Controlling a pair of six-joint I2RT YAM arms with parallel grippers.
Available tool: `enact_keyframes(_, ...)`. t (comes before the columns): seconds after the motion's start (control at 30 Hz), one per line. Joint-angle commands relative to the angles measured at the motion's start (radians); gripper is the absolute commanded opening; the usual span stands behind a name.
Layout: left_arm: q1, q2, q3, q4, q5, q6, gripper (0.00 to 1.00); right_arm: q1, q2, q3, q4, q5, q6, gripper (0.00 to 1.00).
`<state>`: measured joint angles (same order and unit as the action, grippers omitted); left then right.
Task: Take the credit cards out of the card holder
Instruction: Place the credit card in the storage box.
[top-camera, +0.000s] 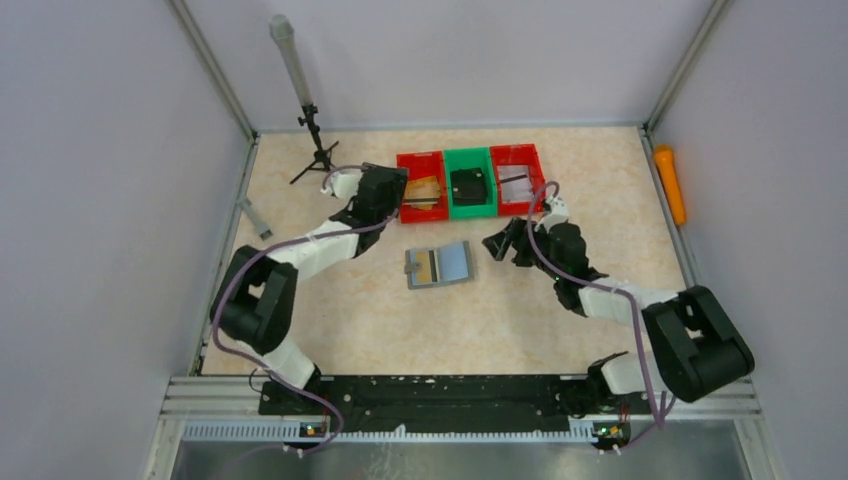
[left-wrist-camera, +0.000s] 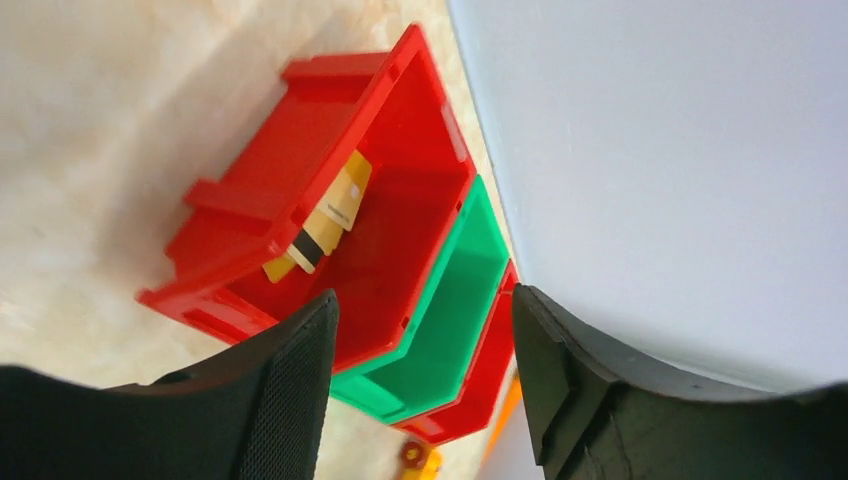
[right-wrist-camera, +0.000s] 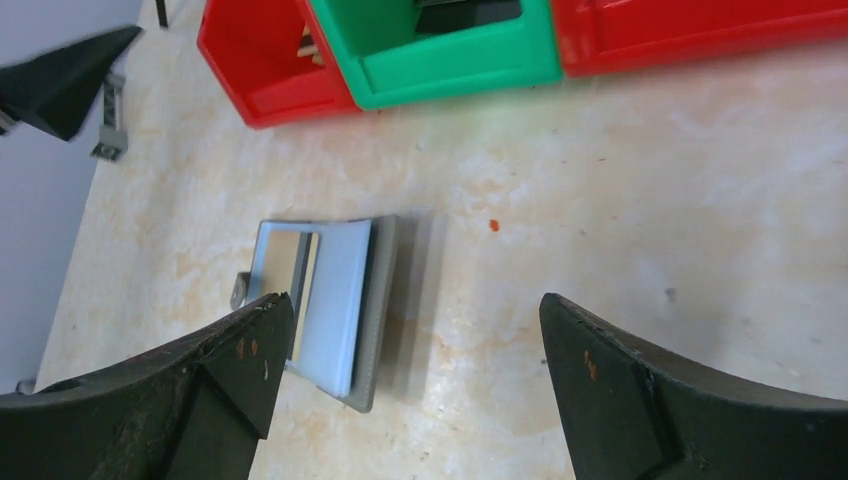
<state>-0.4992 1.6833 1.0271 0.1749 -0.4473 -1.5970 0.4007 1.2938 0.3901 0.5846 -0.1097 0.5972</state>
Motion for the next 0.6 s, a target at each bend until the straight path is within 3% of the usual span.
enact_keyframes(0.0, 0.095, -0.142, -0.089, 0.072, 0.233, 0.466, 0.68, 0.007, 0.128, 0.129, -0.005, -0.176, 0.003, 0.96)
enact_keyframes(0.1, 0.152, -0.222, -0.146, 0.054, 0.396, 0.680, 0.74, 0.054, 0.147, 0.174, -0.071, -0.146, -0.031, 0.96)
enact_keyframes(0.27, 0.178, -0.299, -0.144, -0.121, 0.508, 0.881, 0.90, 0.099, 0.190, 0.226, -0.150, -0.119, -0.061, 0.95)
enact_keyframes(0.3, 0.191, -0.304, -0.143, -0.160, 0.481, 0.884, 0.97, 0.099, 0.203, 0.230, -0.168, -0.124, -0.064, 0.95)
enact_keyframes(0.37, 0.227, -0.316, -0.174, -0.163, 0.498, 0.883, 0.99, 0.099, 0.220, 0.229, -0.191, -0.139, -0.078, 0.94)
enact_keyframes(0.5, 0.291, -0.304, -0.278, 0.034, 0.741, 0.825, 0.99, 0.100, 0.249, 0.225, -0.183, -0.178, -0.074, 0.93)
enact_keyframes(0.57, 0.283, -0.268, -0.269, 0.050, 0.829, 0.826, 0.99, 0.104, 0.277, 0.243, -0.189, -0.213, -0.069, 0.91)
